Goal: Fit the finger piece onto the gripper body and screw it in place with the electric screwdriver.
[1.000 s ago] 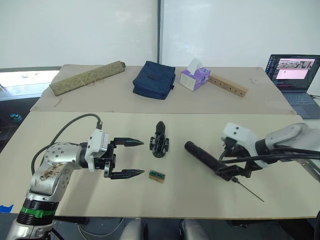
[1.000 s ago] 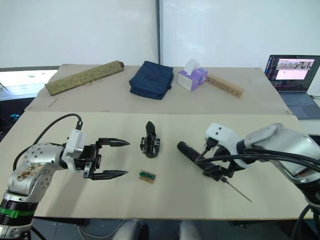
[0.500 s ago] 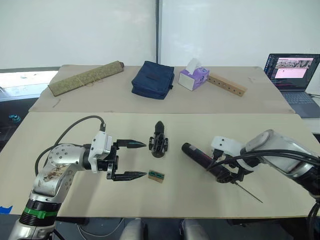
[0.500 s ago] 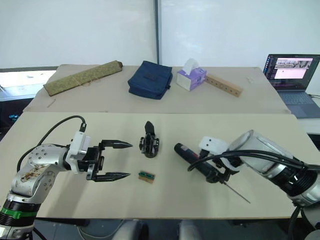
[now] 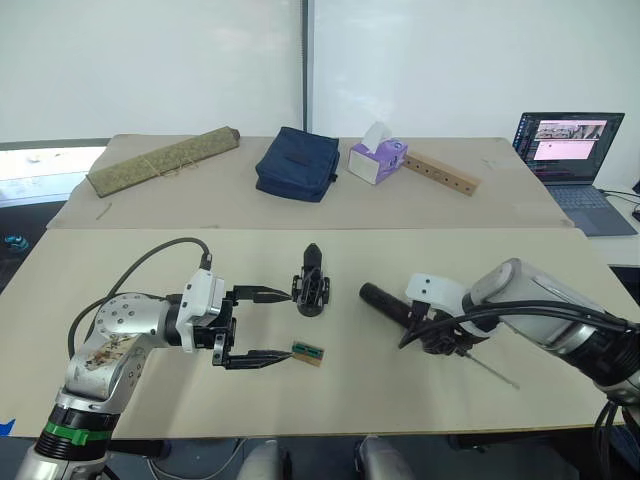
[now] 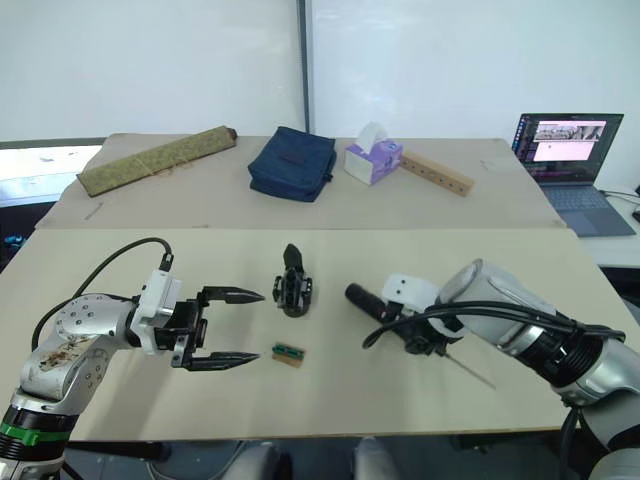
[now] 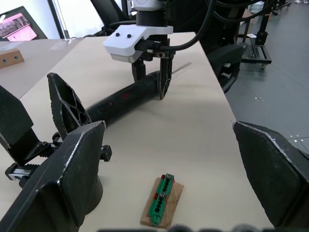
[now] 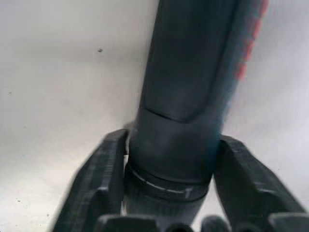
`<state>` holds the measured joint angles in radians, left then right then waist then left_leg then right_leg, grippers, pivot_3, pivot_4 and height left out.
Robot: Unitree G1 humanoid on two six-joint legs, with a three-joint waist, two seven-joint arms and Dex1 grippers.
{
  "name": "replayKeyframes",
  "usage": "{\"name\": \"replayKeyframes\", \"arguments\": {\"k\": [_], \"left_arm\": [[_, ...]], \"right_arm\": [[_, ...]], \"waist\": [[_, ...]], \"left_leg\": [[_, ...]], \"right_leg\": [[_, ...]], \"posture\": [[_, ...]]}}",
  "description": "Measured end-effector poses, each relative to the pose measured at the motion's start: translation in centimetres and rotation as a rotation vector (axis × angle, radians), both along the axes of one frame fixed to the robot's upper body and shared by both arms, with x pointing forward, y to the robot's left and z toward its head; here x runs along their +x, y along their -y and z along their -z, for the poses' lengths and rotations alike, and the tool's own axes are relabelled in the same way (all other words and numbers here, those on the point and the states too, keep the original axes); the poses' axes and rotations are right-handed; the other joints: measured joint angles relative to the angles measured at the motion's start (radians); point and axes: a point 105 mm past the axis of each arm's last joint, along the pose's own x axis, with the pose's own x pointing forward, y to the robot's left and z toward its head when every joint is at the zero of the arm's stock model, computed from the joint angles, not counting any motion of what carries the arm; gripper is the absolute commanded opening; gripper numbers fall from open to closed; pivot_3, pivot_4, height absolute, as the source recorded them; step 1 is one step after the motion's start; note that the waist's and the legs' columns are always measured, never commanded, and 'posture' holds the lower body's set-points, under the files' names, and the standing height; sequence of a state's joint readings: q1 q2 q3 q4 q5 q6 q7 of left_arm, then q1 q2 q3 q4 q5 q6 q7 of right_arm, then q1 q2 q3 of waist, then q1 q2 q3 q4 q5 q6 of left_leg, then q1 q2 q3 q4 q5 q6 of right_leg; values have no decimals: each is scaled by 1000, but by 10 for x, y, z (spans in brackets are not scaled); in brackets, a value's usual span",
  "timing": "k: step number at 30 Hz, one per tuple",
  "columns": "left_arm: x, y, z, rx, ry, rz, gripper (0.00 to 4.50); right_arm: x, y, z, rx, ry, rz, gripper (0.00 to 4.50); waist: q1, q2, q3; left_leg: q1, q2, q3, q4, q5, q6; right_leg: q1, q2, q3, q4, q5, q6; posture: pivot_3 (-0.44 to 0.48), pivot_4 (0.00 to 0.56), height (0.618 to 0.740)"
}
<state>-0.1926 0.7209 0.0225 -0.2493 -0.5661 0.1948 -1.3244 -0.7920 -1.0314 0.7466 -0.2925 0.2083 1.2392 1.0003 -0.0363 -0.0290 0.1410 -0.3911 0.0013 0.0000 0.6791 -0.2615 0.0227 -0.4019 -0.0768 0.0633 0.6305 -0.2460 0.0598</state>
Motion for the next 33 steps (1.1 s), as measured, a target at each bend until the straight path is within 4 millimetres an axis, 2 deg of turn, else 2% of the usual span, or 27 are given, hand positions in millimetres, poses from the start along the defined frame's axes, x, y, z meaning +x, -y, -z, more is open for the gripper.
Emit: {"name": "replayKeyframes", "arguments": {"k": [6, 10, 12, 14, 16, 20, 23, 25, 28, 31, 33], "left_arm": [[-1, -3, 2, 11, -8, -3, 4500], [1, -7, 4, 19, -11, -9, 4500], [4, -10, 8, 28, -17, -12, 4500], [7, -17, 14, 35, -34, -24, 4500], [9, -23, 20, 45, -54, -39, 4500], [14, -35, 32, 89, -38, -53, 4500], [15, -41, 42, 131, -15, -57, 4500], [14, -42, 49, 148, -11, -62, 4500], [13, -32, 61, 144, -5, -54, 4500], [13, -26, 73, 155, -31, -52, 4500], [16, -16, 77, 138, -43, -54, 4500]], "right_arm": [[-9, 10, -7, 4, 47, -54, 1954], [-13, 13, -49, 120, 121, -8, 1954], [-12, 22, -67, 185, 185, 49, 1954], [-10, 28, -80, 323, 258, 128, 1954], [-10, 24, -90, 472, 317, 149, 1954], [-23, -1, -120, 884, 488, 60, 1954], [-42, -15, -134, 1071, 561, -4, 1954], [-52, -27, -134, 1162, 587, -37, 1954], [-63, -48, -131, 1304, 649, -63, 1954], [-63, -68, -129, 1357, 678, -110, 1954], [-63, -81, -127, 1373, 703, -206, 1954]], "waist": [[27, 4, 2], [27, 9, 5], [28, 8, 5], [32, 8, 5], [29, 9, 5], [25, 9, 5], [25, 8, 5], [24, 8, 5], [24, 8, 5], [21, 8, 4], [18, 8, 4]], "left_leg": [[-6, -2, 0, 2, 0, 0], [-13, -2, 0, 2, 0, 0], [-14, -1, 0, 2, 0, 0], [-14, -2, 0, 1, 0, 0], [-15, -2, 2, 1, 0, 0], [-15, -2, 2, 2, 0, 0], [-15, -2, 1, 2, 0, 0], [-14, -2, 2, 2, 0, 0], [-15, -3, 2, 2, 1, 0], [-14, -3, 2, 4, 1, 0], [-13, -3, 2, 4, 1, 0]], "right_leg": [[-4, -2, 0, 0, 0, 0], [-12, -1, 0, 2, 1, 1], [-13, 0, 0, 2, 1, 1], [-14, 0, 0, 2, 1, 1], [-16, 0, 2, 4, 1, 1], [-19, 1, 3, 10, 1, 1], [-18, 0, 3, 10, 1, 1], [-17, 0, 3, 11, 1, 1], [-18, 0, 3, 12, 0, 1], [-18, 0, 3, 12, 0, 1], [-18, 1, 3, 13, 0, 1]], "posture": [[0, 150, 740], [0, 150, 740], [0, 150, 740], [0, 150, 740], [0, 150, 740], [0, 150, 740], [0, 150, 740], [0, 150, 740], [0, 150, 740], [0, 150, 740], [0, 150, 740]]}}
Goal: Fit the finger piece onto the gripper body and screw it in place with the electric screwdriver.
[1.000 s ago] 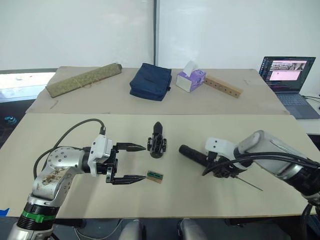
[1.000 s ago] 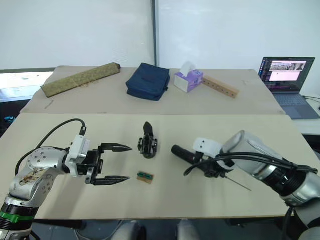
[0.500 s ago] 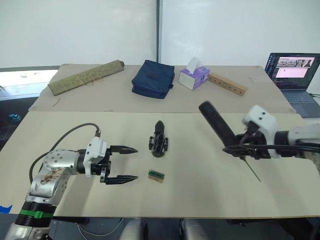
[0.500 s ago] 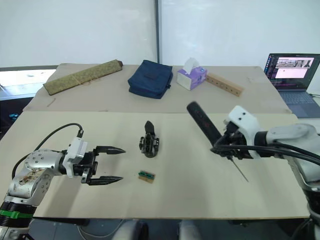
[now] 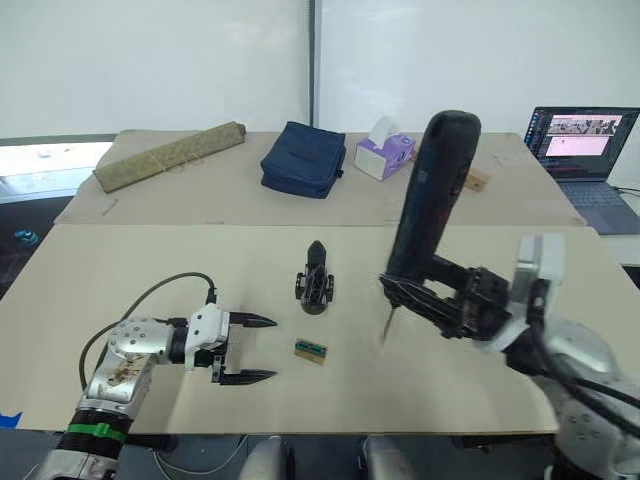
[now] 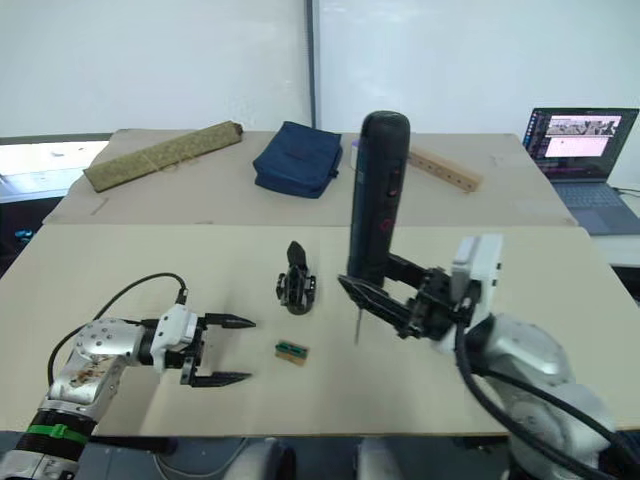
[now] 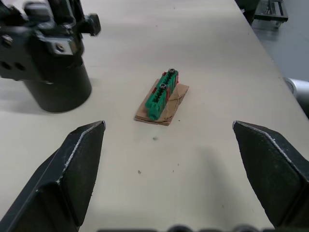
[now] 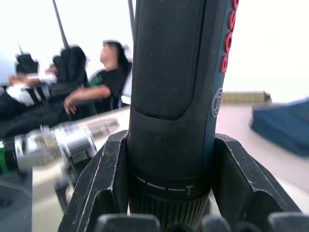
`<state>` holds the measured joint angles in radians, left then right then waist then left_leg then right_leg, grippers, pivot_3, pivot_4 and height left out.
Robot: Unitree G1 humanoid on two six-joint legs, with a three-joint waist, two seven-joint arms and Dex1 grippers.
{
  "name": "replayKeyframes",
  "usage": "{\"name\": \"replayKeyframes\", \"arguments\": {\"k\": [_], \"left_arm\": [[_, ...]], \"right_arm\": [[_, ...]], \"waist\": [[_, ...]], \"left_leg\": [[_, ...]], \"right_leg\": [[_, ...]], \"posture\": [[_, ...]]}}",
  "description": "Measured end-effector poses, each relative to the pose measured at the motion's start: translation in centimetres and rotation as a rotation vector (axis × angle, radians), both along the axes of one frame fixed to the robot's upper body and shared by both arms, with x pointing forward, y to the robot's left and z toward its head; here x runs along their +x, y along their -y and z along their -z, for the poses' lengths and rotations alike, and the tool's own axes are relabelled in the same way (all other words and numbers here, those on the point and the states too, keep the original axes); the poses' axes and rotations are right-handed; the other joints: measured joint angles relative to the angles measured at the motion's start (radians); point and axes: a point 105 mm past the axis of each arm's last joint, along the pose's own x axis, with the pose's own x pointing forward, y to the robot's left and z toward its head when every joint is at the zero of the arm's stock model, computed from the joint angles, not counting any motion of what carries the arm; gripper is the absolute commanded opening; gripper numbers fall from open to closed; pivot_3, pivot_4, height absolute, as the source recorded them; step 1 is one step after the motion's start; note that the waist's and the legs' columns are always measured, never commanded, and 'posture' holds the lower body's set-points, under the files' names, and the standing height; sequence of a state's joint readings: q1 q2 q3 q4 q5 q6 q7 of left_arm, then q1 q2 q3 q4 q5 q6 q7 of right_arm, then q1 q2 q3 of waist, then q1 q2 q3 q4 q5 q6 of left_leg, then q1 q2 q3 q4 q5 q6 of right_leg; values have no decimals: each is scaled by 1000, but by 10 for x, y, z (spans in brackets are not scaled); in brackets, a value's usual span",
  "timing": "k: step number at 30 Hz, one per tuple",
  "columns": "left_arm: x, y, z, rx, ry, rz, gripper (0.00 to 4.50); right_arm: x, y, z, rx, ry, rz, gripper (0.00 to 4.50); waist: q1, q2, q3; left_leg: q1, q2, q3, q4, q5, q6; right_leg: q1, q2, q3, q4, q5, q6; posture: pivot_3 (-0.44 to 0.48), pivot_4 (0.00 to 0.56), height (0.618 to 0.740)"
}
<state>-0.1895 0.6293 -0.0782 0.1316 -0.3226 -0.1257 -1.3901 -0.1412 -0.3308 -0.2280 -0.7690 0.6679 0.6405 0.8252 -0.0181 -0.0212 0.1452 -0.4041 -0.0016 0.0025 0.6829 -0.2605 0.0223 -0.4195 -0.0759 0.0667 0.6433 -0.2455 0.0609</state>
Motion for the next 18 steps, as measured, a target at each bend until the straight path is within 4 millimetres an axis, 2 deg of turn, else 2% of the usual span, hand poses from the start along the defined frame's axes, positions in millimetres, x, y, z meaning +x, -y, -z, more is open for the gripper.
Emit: {"name": "replayKeyframes", "arguments": {"k": [4, 9, 14, 18], "left_arm": [[3, 17, 6, 5, -26, 35, 4500], [6, 26, 9, 9, -56, 58, 4500], [1, 36, 18, 25, -91, 89, 4500], [6, 40, 19, 19, -73, 77, 4500]], "right_arm": [[-1, -21, 11, -50, 131, -139, 1954], [9, -32, 16, -53, 182, -191, 1954], [9, -41, 19, -65, 209, -246, 1954], [3, -50, 23, -73, 216, -313, 1954]], "waist": [[0, 0, 0], [1, 0, 0], [2, 0, 0], [3, 0, 0]], "left_leg": [[0, 0, 0, 0, 0, 0], [0, 0, 0, 1, 0, 0], [0, 0, -1, 1, 0, 0], [1, 0, -1, 1, 0, 0]], "right_leg": [[0, 2, 0, 0, 0, 0], [0, 2, 0, 2, 0, 0], [-1, 2, 0, 3, 0, 0], [0, 2, 0, 3, 0, 0]], "posture": [[0, 150, 740], [0, 150, 740], [0, 150, 740], [0, 150, 740]]}}
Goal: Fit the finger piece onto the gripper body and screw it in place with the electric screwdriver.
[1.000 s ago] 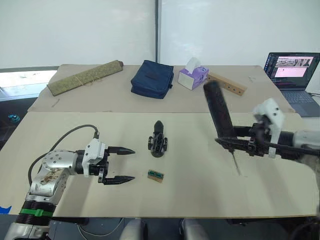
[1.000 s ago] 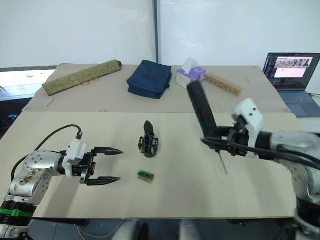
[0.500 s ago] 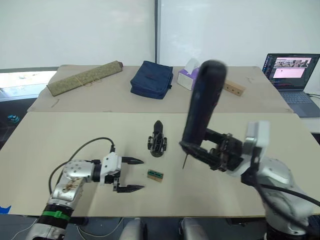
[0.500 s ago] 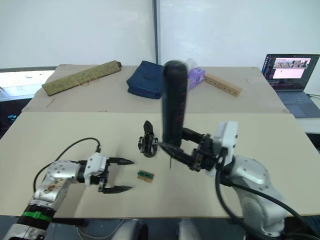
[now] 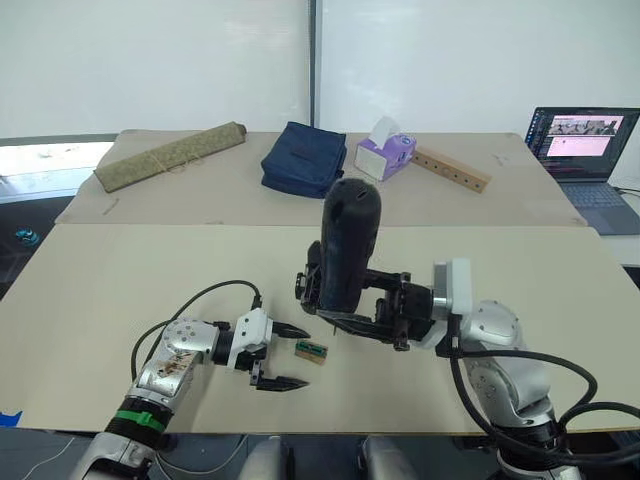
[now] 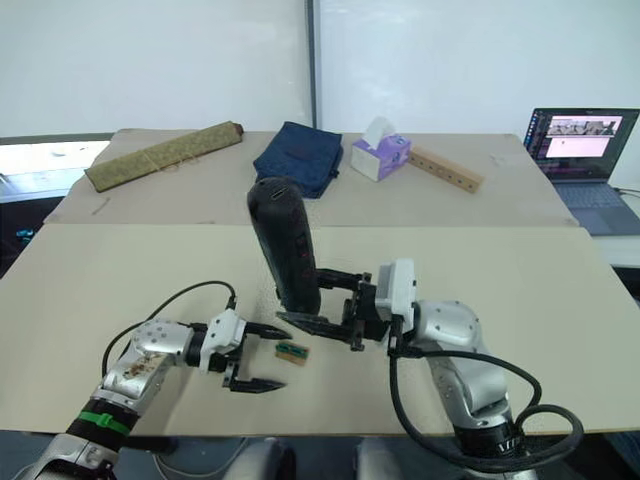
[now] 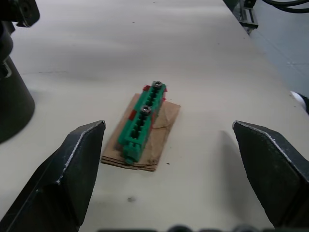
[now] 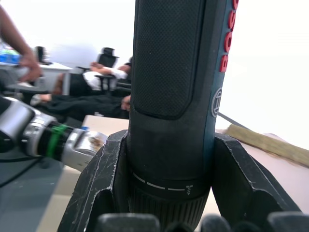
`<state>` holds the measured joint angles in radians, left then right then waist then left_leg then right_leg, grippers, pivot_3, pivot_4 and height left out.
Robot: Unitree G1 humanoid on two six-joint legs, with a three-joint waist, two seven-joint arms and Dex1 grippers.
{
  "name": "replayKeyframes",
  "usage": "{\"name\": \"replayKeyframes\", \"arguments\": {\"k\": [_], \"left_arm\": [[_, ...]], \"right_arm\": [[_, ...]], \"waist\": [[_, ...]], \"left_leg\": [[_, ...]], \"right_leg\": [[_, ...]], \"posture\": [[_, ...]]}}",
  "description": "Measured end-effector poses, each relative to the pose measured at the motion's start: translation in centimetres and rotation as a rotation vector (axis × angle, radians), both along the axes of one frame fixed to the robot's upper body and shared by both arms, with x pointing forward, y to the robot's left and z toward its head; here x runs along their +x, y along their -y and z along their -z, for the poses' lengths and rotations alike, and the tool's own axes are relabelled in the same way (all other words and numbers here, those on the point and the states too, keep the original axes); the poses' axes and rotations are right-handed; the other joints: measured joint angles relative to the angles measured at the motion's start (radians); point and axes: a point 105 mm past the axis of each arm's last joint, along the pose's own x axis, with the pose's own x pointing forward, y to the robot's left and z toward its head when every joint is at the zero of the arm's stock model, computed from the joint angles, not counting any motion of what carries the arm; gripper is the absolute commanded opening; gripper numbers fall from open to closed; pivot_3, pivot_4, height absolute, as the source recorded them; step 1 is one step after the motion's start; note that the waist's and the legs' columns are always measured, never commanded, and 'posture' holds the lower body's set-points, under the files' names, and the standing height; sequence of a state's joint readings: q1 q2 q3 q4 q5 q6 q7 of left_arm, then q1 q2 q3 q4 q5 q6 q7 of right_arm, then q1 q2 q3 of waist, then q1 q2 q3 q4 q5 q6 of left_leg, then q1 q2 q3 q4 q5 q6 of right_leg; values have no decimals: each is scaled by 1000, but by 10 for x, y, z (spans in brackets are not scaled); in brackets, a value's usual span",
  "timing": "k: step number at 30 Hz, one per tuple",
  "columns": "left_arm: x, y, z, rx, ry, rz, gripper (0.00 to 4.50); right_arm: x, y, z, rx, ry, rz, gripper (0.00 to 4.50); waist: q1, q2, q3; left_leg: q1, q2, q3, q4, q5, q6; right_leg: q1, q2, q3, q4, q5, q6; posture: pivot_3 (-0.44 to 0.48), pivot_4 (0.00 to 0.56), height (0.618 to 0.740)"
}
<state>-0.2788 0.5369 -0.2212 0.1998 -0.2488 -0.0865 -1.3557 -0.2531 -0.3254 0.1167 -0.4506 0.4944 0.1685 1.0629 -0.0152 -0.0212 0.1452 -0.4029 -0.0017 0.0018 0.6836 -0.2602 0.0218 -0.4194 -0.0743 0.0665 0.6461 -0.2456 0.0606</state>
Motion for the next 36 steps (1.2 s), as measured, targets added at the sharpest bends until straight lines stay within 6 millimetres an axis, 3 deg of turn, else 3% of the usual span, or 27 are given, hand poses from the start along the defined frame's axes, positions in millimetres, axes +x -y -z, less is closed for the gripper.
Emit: {"name": "replayKeyframes", "arguments": {"k": [13, 36], "left_arm": [[4, 5, 1, 0, 9, -7, 4500], [3, 4, 3, 1, 12, -23, 4500]], "right_arm": [[7, -7, 22, -27, -79, -44, 1954], [12, -8, 27, -34, -70, -49, 1954]], "waist": [[3, 0, 0], [3, 0, 0]], "left_leg": [[2, -1, 0, 0, 0, 0], [4, 0, 0, 0, 0, 0]], "right_leg": [[2, -1, 0, 0, 0, 0], [4, -1, 0, 0, 0, 0]], "posture": [[0, 150, 740], [0, 150, 740]]}}
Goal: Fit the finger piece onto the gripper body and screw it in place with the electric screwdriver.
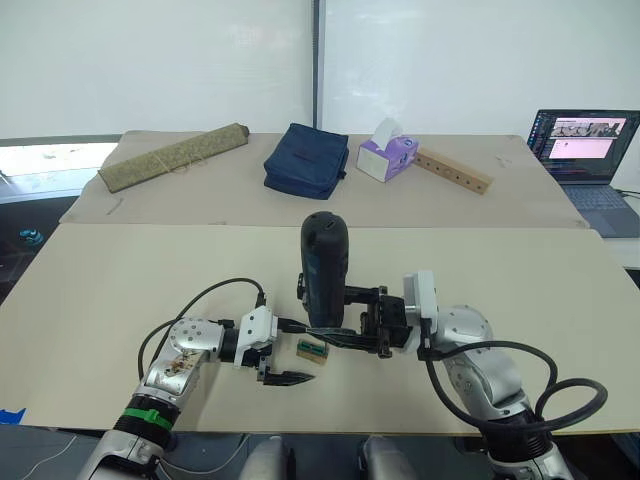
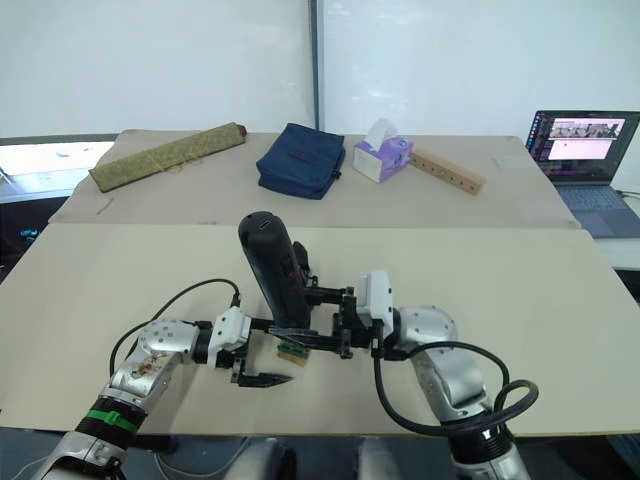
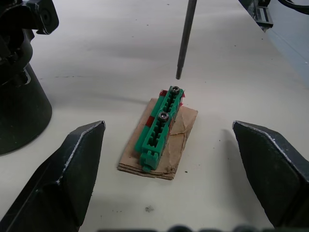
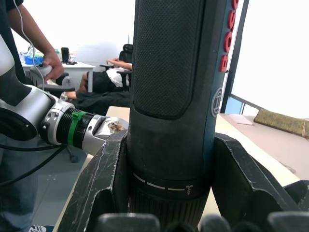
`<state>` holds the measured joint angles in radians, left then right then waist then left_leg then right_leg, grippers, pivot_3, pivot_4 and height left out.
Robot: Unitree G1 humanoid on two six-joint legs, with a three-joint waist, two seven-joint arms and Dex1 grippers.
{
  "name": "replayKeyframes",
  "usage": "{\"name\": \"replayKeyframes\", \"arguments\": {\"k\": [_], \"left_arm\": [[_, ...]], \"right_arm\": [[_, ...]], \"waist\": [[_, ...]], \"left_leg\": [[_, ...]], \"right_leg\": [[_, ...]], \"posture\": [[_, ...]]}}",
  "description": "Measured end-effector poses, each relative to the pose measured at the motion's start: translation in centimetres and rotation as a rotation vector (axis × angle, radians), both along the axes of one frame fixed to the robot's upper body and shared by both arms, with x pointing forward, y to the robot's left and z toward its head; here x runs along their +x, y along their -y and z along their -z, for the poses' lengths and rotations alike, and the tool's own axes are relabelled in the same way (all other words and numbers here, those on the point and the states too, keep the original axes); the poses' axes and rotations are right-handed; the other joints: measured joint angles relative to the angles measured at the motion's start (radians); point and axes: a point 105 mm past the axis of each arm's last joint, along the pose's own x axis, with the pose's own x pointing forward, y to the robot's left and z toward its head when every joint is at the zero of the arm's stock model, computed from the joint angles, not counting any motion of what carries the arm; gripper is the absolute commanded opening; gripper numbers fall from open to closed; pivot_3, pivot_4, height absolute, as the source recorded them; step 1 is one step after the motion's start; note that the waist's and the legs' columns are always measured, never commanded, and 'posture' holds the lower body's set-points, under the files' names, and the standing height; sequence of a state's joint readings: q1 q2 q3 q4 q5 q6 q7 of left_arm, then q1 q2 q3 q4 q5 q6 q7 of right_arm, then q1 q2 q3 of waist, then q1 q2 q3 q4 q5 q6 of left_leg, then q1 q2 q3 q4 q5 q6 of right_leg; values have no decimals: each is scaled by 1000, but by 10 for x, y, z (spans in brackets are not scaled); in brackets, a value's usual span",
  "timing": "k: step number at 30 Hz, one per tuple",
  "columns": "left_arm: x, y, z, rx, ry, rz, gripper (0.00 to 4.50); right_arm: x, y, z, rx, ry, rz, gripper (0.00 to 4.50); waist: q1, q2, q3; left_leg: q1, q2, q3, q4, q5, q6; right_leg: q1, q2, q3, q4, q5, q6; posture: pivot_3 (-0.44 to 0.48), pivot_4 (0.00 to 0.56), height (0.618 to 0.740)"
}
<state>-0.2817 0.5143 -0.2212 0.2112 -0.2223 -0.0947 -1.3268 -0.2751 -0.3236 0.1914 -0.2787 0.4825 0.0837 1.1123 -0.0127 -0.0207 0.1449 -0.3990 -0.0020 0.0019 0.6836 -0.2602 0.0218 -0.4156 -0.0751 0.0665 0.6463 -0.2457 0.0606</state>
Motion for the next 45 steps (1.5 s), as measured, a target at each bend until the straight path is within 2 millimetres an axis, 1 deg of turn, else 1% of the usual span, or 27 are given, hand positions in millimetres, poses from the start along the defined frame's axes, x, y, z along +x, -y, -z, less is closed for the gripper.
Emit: {"name": "replayKeyframes", "arguments": {"k": [45], "left_arm": [[-1, -1, 1, 1, 5, -7, 4500]], "right_arm": [[3, -4, 5, -19, -15, -11, 1954]], "waist": [[-1, 0, 0]], "left_leg": [[0, 0, 0, 0, 0, 0]], "right_leg": [[0, 0, 0, 0, 0, 0]], "posture": [[0, 150, 740]]}}
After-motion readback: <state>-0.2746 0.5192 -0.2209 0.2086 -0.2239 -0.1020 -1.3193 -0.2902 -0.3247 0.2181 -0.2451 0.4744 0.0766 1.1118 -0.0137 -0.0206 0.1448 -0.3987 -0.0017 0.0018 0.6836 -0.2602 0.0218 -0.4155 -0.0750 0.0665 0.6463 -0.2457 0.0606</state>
